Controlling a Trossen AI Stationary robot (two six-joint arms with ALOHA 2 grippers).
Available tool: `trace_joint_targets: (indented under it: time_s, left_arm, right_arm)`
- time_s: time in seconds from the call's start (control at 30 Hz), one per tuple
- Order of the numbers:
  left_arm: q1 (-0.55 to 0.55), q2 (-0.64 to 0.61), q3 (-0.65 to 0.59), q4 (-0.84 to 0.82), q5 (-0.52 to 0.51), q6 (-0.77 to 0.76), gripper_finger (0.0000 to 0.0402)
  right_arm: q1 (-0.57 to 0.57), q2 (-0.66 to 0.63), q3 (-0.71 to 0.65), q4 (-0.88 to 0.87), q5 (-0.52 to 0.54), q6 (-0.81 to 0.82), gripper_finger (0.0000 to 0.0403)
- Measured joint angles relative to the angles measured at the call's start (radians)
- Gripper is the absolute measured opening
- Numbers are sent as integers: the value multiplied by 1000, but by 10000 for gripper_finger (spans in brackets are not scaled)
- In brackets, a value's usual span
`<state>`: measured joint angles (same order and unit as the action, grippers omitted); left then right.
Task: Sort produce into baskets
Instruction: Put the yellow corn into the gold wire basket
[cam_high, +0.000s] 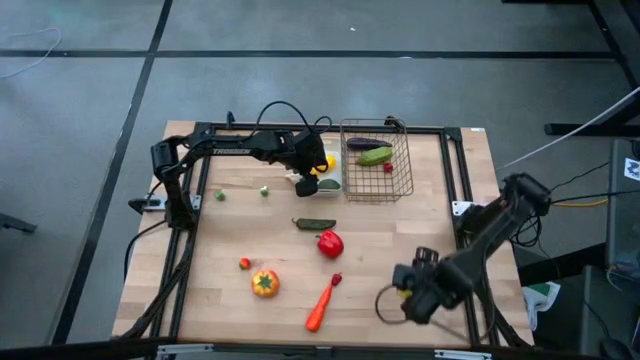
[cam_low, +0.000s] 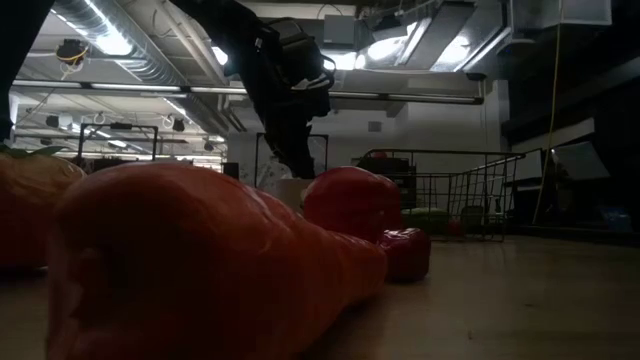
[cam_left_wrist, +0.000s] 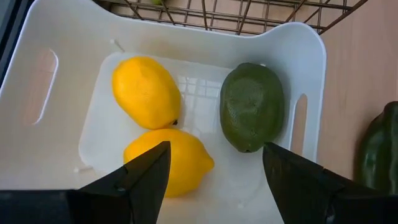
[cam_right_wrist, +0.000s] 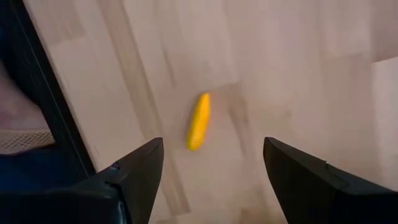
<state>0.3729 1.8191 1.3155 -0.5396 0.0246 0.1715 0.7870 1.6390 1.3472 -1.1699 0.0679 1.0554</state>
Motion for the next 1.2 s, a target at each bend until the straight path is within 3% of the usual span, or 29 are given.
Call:
trace_joint_targets:
  time_s: [0.2,0.43,1.2]
  left_arm:
    - [0,0,0,0,0,0,251]
    - [0,0,0,1,0,10,251]
    - [0,0,0,1,0,74,251]
  right_arm:
    - [48,136,0,25,-36,86,276]
    - [45,246,-1,23,-106,70,275]
    - [44,280,-1,70,-23,73,275]
